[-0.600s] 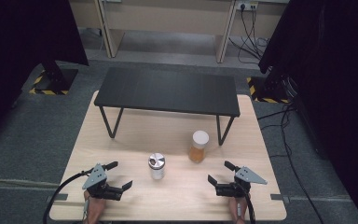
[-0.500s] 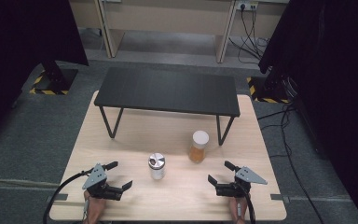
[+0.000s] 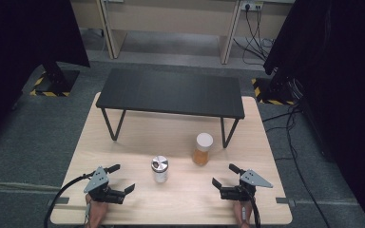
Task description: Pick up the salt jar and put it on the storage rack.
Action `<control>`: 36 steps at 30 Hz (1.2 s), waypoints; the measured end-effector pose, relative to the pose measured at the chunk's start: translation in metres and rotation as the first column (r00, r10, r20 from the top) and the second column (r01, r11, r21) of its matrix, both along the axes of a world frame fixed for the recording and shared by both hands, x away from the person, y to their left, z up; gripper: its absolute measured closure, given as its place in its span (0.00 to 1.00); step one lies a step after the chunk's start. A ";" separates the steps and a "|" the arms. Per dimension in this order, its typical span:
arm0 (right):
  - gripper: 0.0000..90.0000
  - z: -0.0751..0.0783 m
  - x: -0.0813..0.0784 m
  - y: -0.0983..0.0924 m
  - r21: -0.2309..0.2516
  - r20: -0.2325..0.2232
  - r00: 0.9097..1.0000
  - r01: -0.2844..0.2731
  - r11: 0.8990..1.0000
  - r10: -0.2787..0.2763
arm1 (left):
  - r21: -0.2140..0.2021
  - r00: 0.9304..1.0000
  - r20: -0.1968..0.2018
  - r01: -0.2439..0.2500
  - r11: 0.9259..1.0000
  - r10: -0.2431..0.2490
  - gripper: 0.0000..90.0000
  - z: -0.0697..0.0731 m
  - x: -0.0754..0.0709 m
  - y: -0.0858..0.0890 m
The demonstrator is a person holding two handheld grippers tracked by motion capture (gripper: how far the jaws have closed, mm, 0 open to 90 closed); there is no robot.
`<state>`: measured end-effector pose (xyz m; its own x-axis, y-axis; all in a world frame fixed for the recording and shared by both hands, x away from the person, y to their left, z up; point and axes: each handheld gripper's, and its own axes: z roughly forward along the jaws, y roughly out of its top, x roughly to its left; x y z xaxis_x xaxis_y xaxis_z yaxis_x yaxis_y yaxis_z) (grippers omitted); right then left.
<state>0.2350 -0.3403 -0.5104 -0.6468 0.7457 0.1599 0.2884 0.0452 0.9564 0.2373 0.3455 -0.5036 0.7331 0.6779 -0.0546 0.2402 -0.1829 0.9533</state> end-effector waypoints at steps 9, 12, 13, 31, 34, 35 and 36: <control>0.02 0.000 0.000 0.000 -0.001 0.000 1.000 0.000 1.000 0.000 | -0.010 1.000 -0.009 0.013 1.000 -0.013 0.00 0.000 0.002 0.002; 0.02 0.000 0.001 0.000 0.000 -0.001 1.000 -0.001 1.000 0.001 | -0.013 1.000 -0.011 0.015 1.000 -0.015 0.00 0.000 0.003 0.002; 0.02 0.000 0.000 0.000 0.000 -0.001 1.000 -0.001 1.000 0.001 | -0.016 1.000 -0.014 0.016 1.000 -0.016 0.00 0.000 0.003 0.002; 0.02 0.000 0.001 0.000 -0.002 0.001 1.000 -0.005 1.000 0.005 | -0.054 0.995 -0.011 0.099 0.994 -0.100 0.00 0.029 0.004 -0.010; 0.02 0.000 0.001 0.000 -0.004 0.000 1.000 -0.005 1.000 0.005 | -0.055 0.997 -0.008 0.072 0.996 -0.072 0.00 0.037 -0.001 -0.021; 0.02 0.001 0.001 0.000 -0.004 0.000 1.000 -0.006 1.000 0.006 | -0.058 0.998 -0.011 0.053 0.997 -0.054 0.00 0.040 -0.003 -0.026; 0.02 0.001 0.001 0.000 -0.005 0.000 1.000 -0.006 1.000 0.006 | -0.058 0.999 -0.016 0.051 0.997 -0.052 0.00 0.042 -0.002 -0.029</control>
